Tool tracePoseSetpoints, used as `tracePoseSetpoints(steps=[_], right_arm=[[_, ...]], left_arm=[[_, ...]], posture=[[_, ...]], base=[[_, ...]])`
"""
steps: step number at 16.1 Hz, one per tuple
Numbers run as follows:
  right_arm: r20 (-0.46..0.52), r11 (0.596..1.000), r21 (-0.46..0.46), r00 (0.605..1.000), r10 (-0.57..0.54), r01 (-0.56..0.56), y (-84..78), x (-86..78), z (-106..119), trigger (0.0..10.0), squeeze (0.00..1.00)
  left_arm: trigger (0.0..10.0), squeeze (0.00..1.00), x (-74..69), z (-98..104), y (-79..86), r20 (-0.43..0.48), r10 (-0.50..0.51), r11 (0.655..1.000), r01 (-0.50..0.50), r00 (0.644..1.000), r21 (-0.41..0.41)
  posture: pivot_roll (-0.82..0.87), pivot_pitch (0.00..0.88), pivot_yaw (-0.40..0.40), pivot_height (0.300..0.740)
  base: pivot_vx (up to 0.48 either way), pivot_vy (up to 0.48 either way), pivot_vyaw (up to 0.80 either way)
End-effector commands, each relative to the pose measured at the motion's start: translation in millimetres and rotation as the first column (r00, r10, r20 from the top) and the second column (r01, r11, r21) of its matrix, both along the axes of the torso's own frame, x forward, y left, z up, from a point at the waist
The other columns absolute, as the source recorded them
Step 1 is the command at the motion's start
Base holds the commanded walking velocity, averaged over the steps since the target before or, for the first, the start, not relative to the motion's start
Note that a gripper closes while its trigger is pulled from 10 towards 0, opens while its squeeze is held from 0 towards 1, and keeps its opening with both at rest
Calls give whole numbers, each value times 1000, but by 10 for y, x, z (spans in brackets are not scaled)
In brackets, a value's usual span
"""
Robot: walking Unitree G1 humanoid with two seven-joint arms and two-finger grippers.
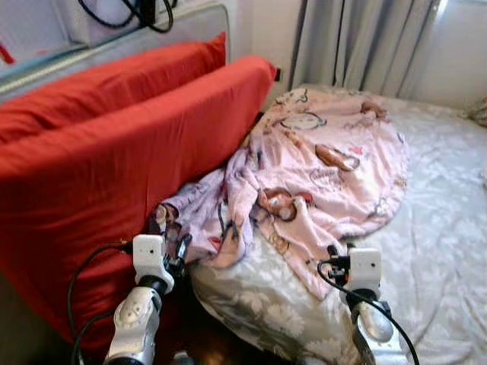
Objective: Clean up the room
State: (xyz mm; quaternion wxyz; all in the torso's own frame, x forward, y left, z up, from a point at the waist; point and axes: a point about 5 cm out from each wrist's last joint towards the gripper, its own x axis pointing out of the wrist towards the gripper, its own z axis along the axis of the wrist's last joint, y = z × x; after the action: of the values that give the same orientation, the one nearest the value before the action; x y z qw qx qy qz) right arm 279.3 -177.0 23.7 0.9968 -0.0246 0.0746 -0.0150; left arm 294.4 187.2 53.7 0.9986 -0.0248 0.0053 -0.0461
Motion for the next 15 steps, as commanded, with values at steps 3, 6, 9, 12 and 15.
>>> tracePoseSetpoints(steps=[3, 6, 9, 12, 15], right_arm=[[1, 1000, 10, 1000, 3, -3, 10, 10, 3, 10000, 0], [2, 1000, 12, 1000, 8, -8, 16, 16, 7, 10000, 0], [-4, 1000, 13, 1000, 21, -21, 35, 14, -5, 10000, 0], [-12, 1000, 11, 1000, 25, -25, 39, -3, -26, 10000, 0], [-23, 999, 2, 999, 37, -37, 45, -14, -42, 10000, 0]], left_arm=[[10000, 0, 17, 8, 1, -11, -6, 1000, 6, 1000, -3], [10000, 0, 22, 5, -13, -17, -14, 1000, 14, 1000, -12], [10000, 0, 25, 11, -13, -17, -14, 1000, 14, 1000, -12], [10000, 0, 18, 8, -15, -19, -15, 1000, 15, 1000, -14], [10000, 0, 16, 6, -16, -19, -13, 1000, 13, 1000, -14]], posture=[[-15, 65, 1, 645], [-13, 64, 0, 645], [-12, 65, 0, 645], [-13, 67, 1, 645], [-12, 69, 1, 645]], base=[[0, 0, 0], [0, 0, 0], [0, 0, 0], [0, 0, 0], [0, 0, 0]])
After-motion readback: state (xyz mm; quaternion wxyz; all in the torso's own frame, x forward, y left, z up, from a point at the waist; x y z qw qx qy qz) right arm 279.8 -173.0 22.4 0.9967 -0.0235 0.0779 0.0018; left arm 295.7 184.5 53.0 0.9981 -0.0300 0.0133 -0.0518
